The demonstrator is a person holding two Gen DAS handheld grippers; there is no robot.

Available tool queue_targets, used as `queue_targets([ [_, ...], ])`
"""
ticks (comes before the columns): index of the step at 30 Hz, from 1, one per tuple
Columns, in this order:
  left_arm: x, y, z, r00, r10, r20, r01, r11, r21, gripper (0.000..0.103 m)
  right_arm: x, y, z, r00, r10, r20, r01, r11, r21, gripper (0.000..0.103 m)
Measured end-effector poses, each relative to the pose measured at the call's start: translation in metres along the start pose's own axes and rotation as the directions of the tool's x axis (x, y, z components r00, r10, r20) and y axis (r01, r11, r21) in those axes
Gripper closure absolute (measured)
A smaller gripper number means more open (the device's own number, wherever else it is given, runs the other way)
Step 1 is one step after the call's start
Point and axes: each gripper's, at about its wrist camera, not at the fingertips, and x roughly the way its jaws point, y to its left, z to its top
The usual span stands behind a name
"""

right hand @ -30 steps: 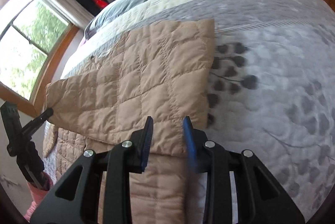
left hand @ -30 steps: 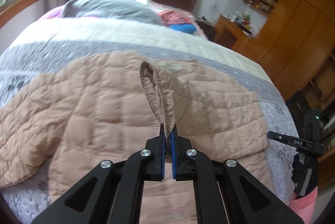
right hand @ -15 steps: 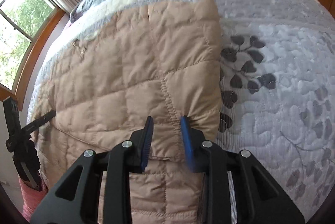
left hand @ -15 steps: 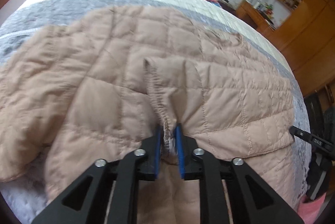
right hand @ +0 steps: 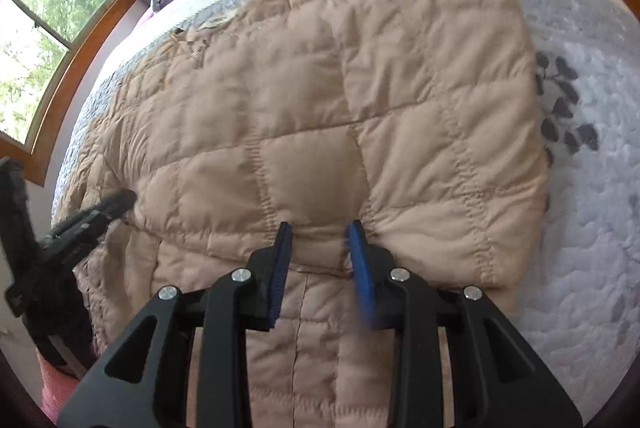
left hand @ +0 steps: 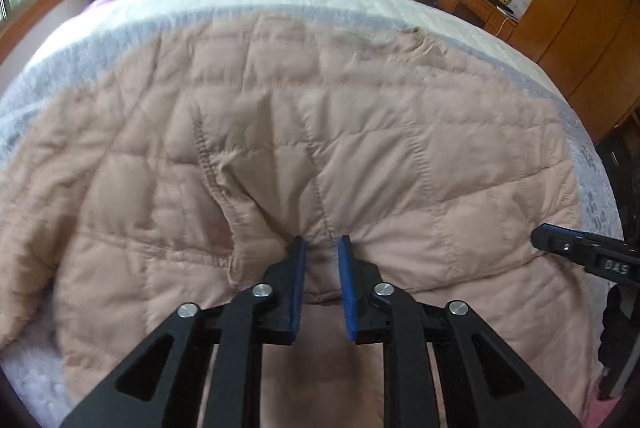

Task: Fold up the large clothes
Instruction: 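Fold the held sleeve across the coat body with the left tool, then release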

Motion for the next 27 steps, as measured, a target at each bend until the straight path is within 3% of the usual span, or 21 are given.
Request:
queue_targets([
  [5,-0.018,0.002,0.008,1.0,-0.016,0.014,0.017,0.999,-0.038,0.086,-0.011,0.009,0.005,1.0,0.013,-0.009,-0.013,1.0,-0.01,0.072],
  [8,-0.04,-0.009,0.022,0.995,0.009,0.103,-0.008,1.0,-0.01,0.069,-0.04,0.014,0.016,0.996,0.053,0.074,-0.051,0.998,-0.035,0.068],
  [10,-0.042,-0.017,0.032,0.992,0.027,0.123,-0.027,1.0,-0.001,0.068,-0.051,0.013,0.03,0.992,0.011,0.123,-0.007,1.0,-0.03,0.066],
  [13,-0.03,-0.025,0.046,0.995,0.021,0.097,-0.021,1.0,0.0,0.068,-0.05,0.005,0.051,0.991,-0.01,0.133,0.011,1.0,-0.009,0.066],
  [16,-0.013,-0.03,0.057,0.994,0.059,0.089,-0.061,0.998,0.01,0.068,-0.04,-0.004,0.073,0.991,-0.024,0.134,0.025,1.0,0.0,0.066],
  [19,0.01,-0.025,0.061,0.998,0.066,0.023,-0.066,0.998,0.003,0.068,-0.02,-0.013,0.092,0.993,-0.064,0.103,0.063,0.998,0.02,0.066],
  [23,0.033,-0.016,0.063,0.999,0.032,-0.019,-0.032,0.999,0.006,0.067,-0.002,-0.033,0.092,0.996,-0.064,0.061,0.062,0.997,0.043,0.068],
  [27,0.037,-0.011,0.06,1.0,0.009,-0.005,-0.008,1.0,0.011,0.066,0.013,-0.037,0.087,0.997,-0.061,0.056,0.061,0.998,0.018,0.068],
])
